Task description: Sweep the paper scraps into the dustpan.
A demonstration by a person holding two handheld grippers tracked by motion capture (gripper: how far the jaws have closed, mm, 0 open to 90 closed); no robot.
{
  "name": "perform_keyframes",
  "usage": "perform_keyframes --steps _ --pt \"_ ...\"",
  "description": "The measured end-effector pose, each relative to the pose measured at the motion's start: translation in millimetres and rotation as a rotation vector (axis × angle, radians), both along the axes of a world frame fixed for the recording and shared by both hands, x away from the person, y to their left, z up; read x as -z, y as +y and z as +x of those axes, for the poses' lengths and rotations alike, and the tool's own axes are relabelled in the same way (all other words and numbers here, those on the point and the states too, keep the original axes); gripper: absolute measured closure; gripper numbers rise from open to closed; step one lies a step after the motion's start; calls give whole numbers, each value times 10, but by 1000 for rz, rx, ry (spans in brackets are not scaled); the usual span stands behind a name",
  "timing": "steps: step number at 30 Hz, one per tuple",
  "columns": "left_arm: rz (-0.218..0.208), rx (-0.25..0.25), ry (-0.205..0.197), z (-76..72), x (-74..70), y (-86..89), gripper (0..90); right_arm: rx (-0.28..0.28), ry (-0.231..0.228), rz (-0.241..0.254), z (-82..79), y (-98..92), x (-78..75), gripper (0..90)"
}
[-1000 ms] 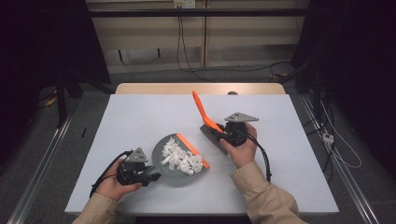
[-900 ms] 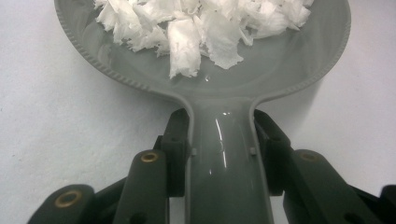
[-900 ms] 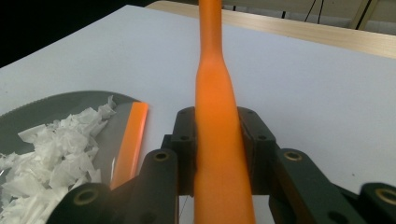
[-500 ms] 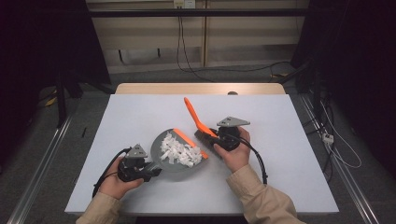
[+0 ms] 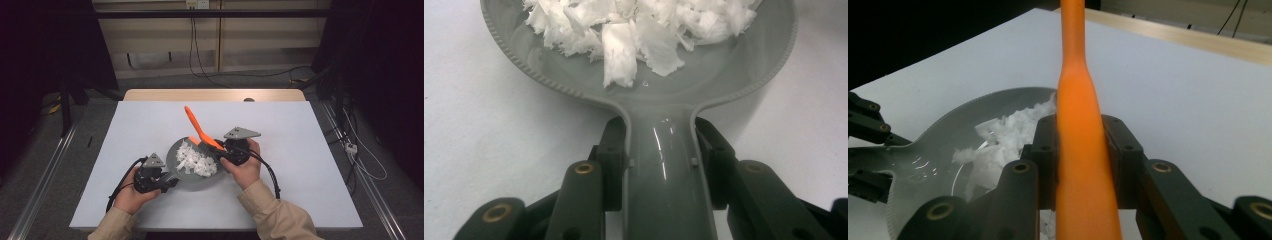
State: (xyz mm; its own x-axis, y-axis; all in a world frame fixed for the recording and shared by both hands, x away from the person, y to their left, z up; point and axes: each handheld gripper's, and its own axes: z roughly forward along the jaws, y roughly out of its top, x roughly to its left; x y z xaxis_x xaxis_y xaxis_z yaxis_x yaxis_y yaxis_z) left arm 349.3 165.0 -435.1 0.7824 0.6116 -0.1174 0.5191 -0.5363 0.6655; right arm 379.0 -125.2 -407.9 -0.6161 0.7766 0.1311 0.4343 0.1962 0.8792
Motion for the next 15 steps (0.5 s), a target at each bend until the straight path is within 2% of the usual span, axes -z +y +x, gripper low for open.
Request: perform_keyframes --steps 2,3,9,15 --pt "-12 -1 -1 0 -6 26 631 17 -11 9 8 -60 -43 716" --pt "-7 -11 -12 -5 -11 40 631 22 -10 17 15 -90 -54 716" --pt "-18 -17 -8 5 -14 123 631 83 0 53 79 -315 -78 716" --pt "-32 -37 -14 19 -35 188 631 126 12 33 109 -461 -34 716"
